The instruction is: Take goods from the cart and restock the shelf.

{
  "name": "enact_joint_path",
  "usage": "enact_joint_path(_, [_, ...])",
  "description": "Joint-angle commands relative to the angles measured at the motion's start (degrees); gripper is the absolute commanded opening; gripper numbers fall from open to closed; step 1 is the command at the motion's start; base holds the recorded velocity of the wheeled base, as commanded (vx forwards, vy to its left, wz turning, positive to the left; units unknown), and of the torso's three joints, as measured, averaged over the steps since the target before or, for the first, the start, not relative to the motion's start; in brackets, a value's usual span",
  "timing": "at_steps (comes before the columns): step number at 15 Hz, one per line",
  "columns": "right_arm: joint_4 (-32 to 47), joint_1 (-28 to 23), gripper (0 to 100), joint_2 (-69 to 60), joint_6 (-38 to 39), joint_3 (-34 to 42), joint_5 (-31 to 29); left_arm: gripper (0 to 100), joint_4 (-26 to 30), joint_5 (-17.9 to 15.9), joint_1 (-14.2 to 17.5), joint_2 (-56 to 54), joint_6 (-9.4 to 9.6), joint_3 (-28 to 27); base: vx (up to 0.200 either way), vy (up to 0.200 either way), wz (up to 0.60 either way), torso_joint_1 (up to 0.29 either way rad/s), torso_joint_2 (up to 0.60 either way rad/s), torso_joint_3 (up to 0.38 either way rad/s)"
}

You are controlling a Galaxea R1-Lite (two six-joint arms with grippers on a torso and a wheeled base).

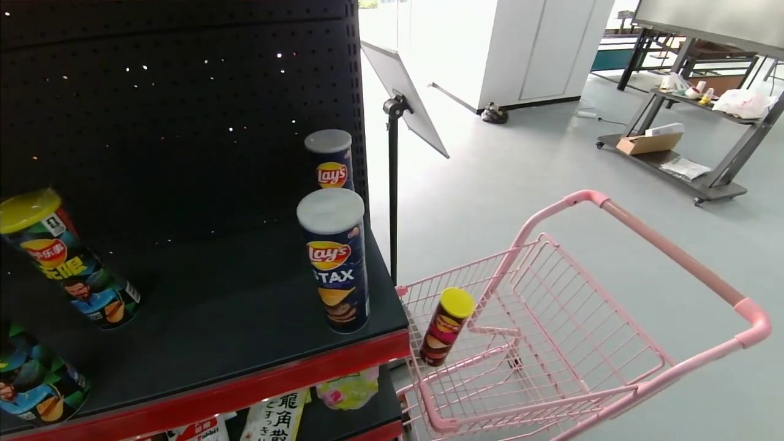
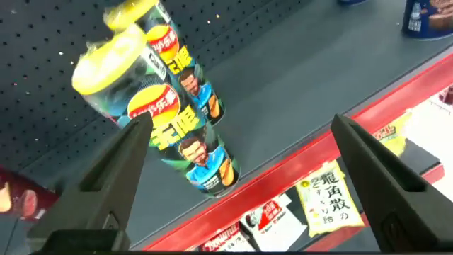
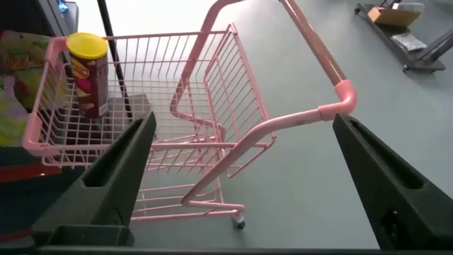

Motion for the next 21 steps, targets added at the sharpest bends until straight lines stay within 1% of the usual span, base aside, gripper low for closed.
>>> enact_joint_path(1, [0.06, 0.02, 100, -1.67, -0.96, 0.61, 0.12, 100, 0.02, -0.54, -0.02, -0.48, -0.01, 0.3, 0.0, 0.0, 0.0, 0.0, 0.0, 0.0])
enact_joint_path(2, [0.06, 0.02, 100, -2.29, -1.49, 1.23, -0.06, 100, 0.02, -1.95, -0.02, -1.63, -0.01, 0.39, 0.0, 0.0, 0.0, 0.0, 0.0, 0.0])
enact_joint_path(5, [0.06, 0.02, 100, -2.38, -1.84, 1.23, 0.03, 100, 0.11, -2.39, -0.02, -2.77, -0.01, 0.65, 0.0, 0.0, 0.0, -0.129, 0.33, 0.177])
enact_joint_path(6, [0.06, 0.02, 100, -2.64, -1.84, 1.23, 0.03, 100, 0.02, -3.62, -0.02, -2.95, -0.09, 0.56, 0.0, 0.0, 0.0, -0.129, 0.35, 0.207])
enact_joint_path(8, [0.06, 0.02, 100, -3.17, -1.84, 1.31, 0.03, 100, 0.11, -4.85, -0.02, -3.91, -0.01, 0.65, 0.0, 0.0, 0.0, -0.139, 0.36, 0.2])
enact_joint_path(16, [0.06, 0.02, 100, -3.69, -1.93, 1.58, 0.03, 100, 0.11, -4.85, 0.07, -5.76, -0.09, 0.74, 0.0, 0.0, 0.0, -0.135, 0.36, 0.218])
enact_joint_path(21, [0.06, 0.02, 100, -4.49, -1.93, 3.51, -0.41, 100, 0.11, -4.85, 0.07, -5.76, -0.01, 1.0, 0.0, 0.0, 0.0, -0.144, 0.4, 0.258])
